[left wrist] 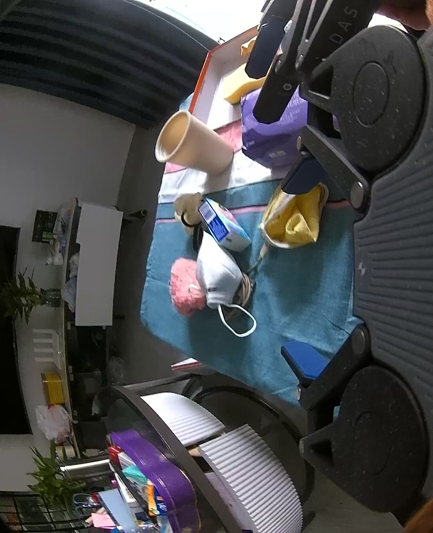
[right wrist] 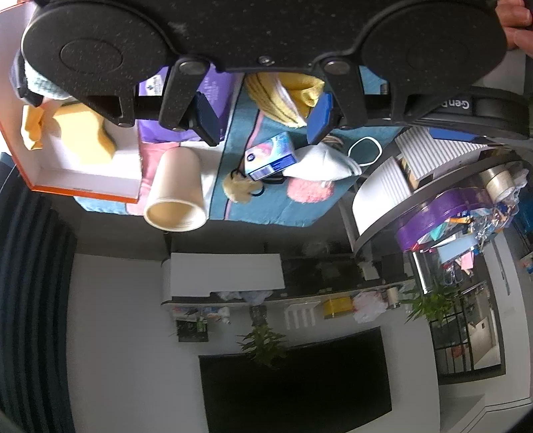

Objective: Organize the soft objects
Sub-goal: 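Withdraw both tools from the box toward the white mask and yellow cloth, then grasp the white face mask with the left tool while the right tool grasps the yellow cloth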

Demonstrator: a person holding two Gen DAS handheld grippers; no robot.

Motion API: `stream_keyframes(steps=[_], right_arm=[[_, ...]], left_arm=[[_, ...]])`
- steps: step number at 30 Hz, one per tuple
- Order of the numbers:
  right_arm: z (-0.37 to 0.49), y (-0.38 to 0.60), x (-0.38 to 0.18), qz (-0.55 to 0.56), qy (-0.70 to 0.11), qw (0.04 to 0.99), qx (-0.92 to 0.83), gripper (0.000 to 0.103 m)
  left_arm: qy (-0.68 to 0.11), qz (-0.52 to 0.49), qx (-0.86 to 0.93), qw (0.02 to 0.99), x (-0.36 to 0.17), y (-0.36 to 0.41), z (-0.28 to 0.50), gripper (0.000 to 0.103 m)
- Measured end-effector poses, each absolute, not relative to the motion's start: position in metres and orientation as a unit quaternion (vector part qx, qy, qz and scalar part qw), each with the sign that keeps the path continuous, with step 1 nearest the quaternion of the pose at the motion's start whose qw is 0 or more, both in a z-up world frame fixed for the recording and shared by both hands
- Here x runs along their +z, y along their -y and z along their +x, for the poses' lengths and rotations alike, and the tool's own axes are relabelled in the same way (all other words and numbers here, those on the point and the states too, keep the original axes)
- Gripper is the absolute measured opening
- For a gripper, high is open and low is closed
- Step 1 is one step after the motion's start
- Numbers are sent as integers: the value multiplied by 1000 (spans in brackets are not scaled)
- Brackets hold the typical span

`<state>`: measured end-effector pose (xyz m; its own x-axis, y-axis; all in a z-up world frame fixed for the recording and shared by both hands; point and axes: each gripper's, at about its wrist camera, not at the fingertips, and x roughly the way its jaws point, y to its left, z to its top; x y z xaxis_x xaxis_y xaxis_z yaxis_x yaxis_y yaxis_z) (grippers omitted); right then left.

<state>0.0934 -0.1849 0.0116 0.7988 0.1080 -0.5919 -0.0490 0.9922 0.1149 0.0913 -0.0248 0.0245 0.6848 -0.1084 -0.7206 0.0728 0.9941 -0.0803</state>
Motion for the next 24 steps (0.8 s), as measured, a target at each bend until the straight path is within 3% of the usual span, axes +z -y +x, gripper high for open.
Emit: stream_keyframes(steps=[24], right_arm=[[126, 140, -36, 17, -378, 920, 99, 78]], left_arm=[[-420, -58, -3, 906, -17, -30, 119, 98]])
